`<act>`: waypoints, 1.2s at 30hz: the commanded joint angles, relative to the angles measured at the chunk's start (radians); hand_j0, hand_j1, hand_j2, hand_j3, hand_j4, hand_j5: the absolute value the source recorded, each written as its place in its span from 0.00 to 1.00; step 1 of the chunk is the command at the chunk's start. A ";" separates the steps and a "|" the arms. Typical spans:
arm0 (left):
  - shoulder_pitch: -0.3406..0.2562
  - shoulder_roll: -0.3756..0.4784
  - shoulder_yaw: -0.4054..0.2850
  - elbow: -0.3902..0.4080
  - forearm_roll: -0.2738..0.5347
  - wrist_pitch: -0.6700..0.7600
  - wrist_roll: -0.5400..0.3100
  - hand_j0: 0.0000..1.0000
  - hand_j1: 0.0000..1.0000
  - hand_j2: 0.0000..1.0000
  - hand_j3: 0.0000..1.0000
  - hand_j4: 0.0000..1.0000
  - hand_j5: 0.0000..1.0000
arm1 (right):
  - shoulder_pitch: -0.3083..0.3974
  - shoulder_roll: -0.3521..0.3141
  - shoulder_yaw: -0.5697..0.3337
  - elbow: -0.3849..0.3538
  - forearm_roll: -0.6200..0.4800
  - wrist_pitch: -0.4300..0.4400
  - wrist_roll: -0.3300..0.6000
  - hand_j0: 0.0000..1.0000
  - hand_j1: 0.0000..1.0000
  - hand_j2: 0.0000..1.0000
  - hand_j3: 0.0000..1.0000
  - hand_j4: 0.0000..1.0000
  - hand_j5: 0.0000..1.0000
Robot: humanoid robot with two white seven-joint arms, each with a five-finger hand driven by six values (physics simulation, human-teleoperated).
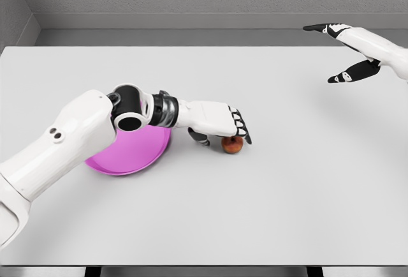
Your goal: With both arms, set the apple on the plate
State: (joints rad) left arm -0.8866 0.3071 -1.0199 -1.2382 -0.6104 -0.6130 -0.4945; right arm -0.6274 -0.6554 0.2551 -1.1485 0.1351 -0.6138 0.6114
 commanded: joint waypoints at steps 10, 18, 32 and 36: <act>0.000 -0.011 0.000 0.002 0.005 0.002 0.001 0.84 0.84 0.84 0.84 0.84 0.84 | -0.005 -0.001 0.000 -0.002 -0.008 0.003 0.000 1.00 1.00 1.00 1.00 1.00 1.00; 0.002 -0.020 -0.029 0.002 0.005 0.002 0.001 0.83 0.83 0.83 0.83 0.83 0.83 | -0.006 -0.001 0.000 -0.002 -0.008 0.003 0.000 1.00 1.00 1.00 1.00 1.00 1.00; 0.000 -0.016 -0.029 0.000 0.001 0.002 0.001 0.62 0.62 0.62 0.62 0.62 0.62 | -0.008 -0.003 0.000 -0.002 -0.008 0.003 0.000 1.00 1.00 1.00 1.00 1.00 1.00; 0.000 -0.011 -0.028 0.000 0.003 0.002 0.001 0.53 0.53 0.53 0.53 0.53 0.53 | -0.005 -0.003 0.000 -0.002 -0.008 0.003 0.000 1.00 1.00 1.00 1.00 1.00 1.00</act>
State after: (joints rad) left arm -0.8867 0.2940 -1.0493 -1.2376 -0.6122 -0.6126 -0.4941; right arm -0.6320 -0.6567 0.2551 -1.1500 0.1350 -0.6138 0.6114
